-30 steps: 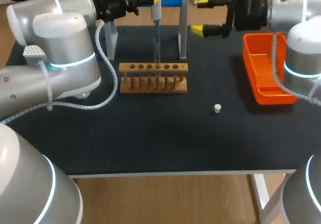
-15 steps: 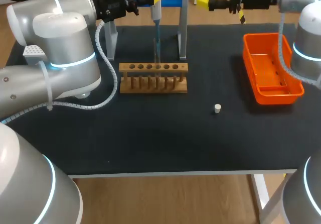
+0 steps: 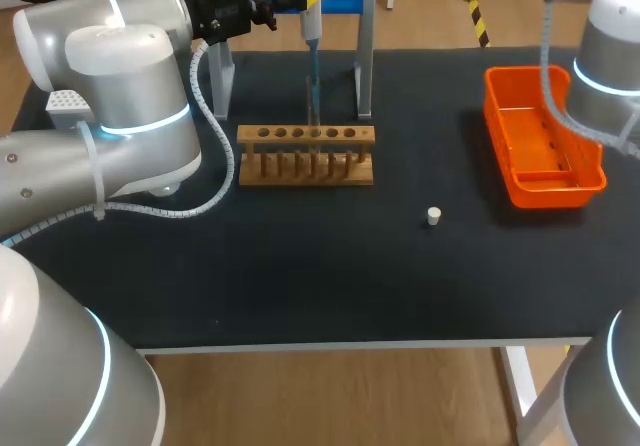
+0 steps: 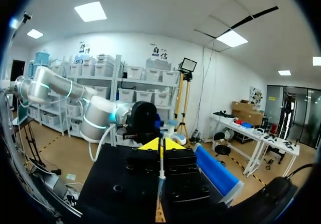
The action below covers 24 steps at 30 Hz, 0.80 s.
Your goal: Invert the test tube, pick up the pipette, mount the tip to pipette, aspirate from beaker and dispense into the tube, eject the tip, return the pipette, and cap with the stopper.
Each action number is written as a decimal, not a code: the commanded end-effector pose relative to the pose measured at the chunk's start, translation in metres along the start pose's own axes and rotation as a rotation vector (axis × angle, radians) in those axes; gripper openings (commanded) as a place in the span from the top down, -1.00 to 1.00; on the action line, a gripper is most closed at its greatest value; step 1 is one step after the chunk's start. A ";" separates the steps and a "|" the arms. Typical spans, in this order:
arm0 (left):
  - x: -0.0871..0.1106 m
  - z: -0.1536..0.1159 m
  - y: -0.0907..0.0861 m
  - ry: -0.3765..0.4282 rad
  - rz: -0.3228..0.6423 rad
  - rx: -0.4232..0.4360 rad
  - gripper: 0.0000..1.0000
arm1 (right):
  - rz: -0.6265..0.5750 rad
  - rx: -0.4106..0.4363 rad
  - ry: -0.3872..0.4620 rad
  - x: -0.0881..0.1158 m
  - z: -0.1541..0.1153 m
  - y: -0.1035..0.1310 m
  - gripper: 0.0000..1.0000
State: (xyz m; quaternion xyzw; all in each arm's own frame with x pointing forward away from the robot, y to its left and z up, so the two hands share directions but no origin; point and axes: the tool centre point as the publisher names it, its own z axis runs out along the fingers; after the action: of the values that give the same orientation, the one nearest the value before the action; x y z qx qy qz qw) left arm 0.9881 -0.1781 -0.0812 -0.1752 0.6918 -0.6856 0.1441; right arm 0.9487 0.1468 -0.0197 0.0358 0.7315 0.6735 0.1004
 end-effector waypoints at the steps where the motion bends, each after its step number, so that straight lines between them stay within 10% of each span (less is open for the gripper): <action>1: -0.001 0.001 0.001 0.000 0.001 0.003 1.00 | 0.032 -0.019 0.032 -0.010 0.009 0.007 1.00; 24: -0.001 0.001 0.001 0.000 0.001 0.003 1.00 | 0.087 -0.018 0.168 -0.016 0.077 0.038 1.00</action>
State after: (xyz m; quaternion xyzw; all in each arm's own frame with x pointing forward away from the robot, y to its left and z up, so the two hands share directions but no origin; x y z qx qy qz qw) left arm 0.9881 -0.1781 -0.0812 -0.1752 0.6918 -0.6856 0.1441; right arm 0.9684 0.2145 0.0136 0.0166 0.7271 0.6860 0.0180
